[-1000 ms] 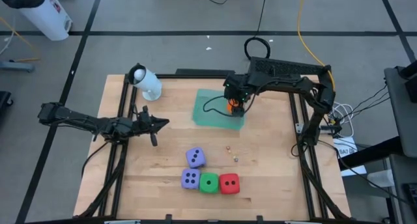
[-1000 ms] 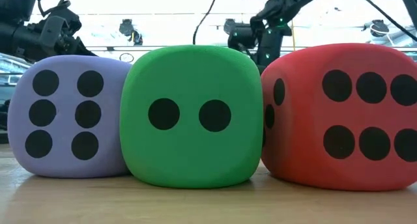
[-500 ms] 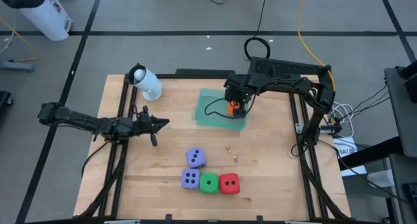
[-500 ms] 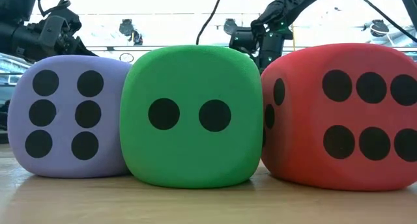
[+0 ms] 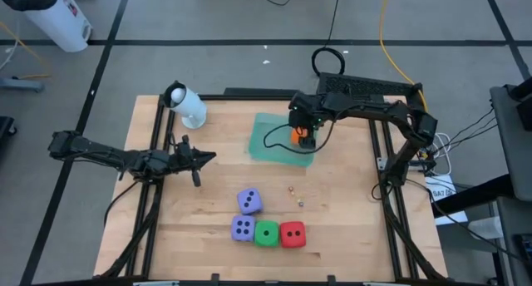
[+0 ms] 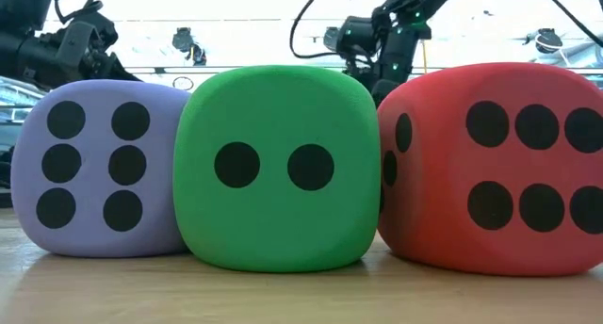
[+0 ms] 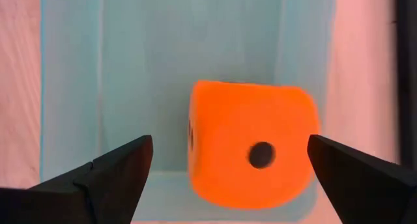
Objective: Pick & Place Dice
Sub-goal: Put the large orange die into the green bin
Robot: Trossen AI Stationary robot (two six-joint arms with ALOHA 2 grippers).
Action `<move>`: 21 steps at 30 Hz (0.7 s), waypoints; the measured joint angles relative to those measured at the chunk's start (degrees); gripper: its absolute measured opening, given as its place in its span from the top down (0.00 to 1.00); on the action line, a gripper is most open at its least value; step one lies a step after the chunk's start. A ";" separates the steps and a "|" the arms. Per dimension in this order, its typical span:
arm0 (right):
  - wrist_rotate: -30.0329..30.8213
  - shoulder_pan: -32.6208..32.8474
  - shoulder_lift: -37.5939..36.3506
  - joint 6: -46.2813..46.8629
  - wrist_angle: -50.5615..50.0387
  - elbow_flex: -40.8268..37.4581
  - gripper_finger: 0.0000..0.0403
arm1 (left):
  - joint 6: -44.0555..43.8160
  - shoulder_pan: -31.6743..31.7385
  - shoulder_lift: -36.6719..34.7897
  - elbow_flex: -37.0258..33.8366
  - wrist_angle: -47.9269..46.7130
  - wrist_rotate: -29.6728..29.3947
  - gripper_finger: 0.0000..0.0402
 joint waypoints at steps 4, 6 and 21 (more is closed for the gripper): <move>4.26 0.29 -2.45 0.09 1.87 0.00 0.01 | 0.15 0.02 0.00 0.00 0.63 0.00 0.98; 4.08 0.54 -3.58 -0.54 5.20 0.00 0.02 | 0.26 0.02 0.00 0.00 0.70 -0.01 0.96; 0.66 5.37 -0.92 -3.27 13.99 -0.10 0.93 | 1.77 0.02 0.00 0.00 0.66 -0.02 0.95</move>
